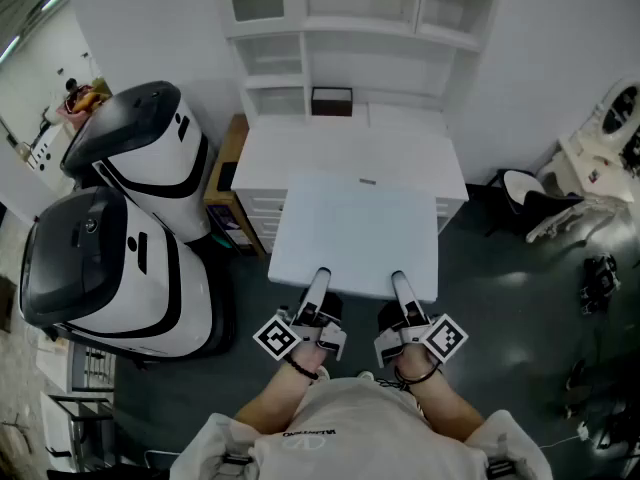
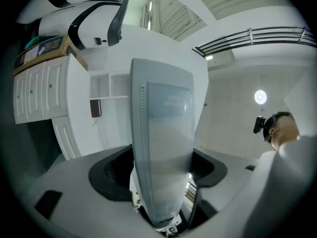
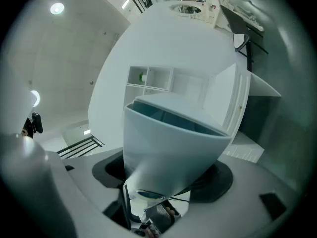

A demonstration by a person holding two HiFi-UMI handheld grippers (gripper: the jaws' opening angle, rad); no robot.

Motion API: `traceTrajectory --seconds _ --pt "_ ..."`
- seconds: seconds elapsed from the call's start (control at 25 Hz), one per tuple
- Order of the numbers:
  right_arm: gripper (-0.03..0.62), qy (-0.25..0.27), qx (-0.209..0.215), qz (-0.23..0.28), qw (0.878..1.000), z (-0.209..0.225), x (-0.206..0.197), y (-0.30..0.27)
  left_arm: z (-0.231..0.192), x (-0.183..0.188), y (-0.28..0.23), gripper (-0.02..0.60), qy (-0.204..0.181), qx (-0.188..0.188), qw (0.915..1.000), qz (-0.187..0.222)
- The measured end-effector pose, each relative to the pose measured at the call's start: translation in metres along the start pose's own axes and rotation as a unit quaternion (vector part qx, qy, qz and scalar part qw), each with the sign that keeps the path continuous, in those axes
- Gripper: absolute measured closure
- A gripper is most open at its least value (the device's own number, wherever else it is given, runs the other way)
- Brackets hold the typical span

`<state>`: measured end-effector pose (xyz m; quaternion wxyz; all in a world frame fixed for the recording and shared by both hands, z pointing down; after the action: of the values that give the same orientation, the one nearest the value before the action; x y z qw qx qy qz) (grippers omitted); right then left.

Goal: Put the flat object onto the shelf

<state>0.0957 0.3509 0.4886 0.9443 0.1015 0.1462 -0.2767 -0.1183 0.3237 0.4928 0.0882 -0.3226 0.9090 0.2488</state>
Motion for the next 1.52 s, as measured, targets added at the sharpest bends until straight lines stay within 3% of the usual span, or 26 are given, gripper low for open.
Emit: traceTrajectory --seconds 0.96,1.2,1.52 --pt "0.241 0.025 0.004 -0.001 1.0 -0.017 -0.036 -0.032 -0.002 0.043 0.028 0.253 0.003 -0.015 0.9999 -0.006" --pt "0.241 0.021 0.006 -0.004 1.0 -0.012 -0.024 -0.049 -0.012 0.053 0.014 0.253 0.001 -0.013 0.9999 -0.002" --pt "0.243 0.01 0.011 -0.01 1.0 0.011 0.022 -0.081 -0.035 0.065 -0.038 0.253 -0.009 -0.006 0.9999 0.001"
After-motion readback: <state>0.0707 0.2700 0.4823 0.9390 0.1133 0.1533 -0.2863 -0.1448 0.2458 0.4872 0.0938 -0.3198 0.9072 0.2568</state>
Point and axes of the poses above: the fingertips, and each gripper's own axes: y backward along the fingers, z to its right, x out of its top, the point moved 6 cm from there along y, backward along the fingers, and after that the axes turned 12 degrees about -z, right-handed, at the moved point
